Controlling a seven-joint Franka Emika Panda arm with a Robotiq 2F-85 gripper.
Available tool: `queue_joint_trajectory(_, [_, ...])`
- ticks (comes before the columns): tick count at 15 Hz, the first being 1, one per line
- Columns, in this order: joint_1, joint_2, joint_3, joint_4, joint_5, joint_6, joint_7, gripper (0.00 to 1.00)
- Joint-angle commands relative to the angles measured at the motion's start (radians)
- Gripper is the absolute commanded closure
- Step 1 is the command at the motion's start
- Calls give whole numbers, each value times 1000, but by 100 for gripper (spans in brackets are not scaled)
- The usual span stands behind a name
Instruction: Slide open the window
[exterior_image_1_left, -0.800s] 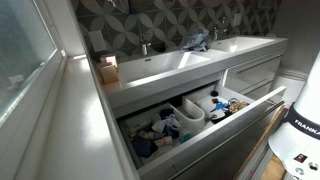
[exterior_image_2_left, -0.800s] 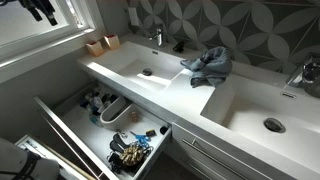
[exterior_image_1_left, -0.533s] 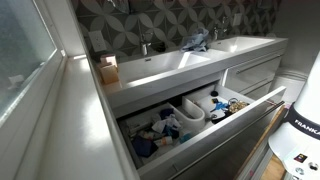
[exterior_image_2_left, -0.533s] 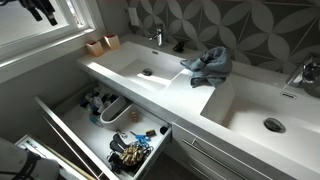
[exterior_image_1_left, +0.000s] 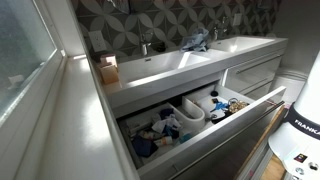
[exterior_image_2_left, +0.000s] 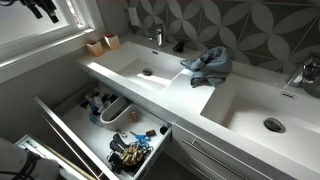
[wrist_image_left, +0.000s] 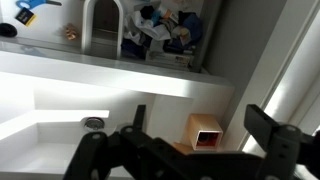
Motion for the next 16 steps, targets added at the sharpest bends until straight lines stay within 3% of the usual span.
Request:
queue_joint_trajectory(1, [47, 56, -24, 48, 59, 135, -128, 0])
queue_joint_trajectory(9, [143, 273, -102, 213, 267, 376, -546, 0])
queue_joint_trajectory(16, [175, 486, -67, 415, 574, 500, -948, 0])
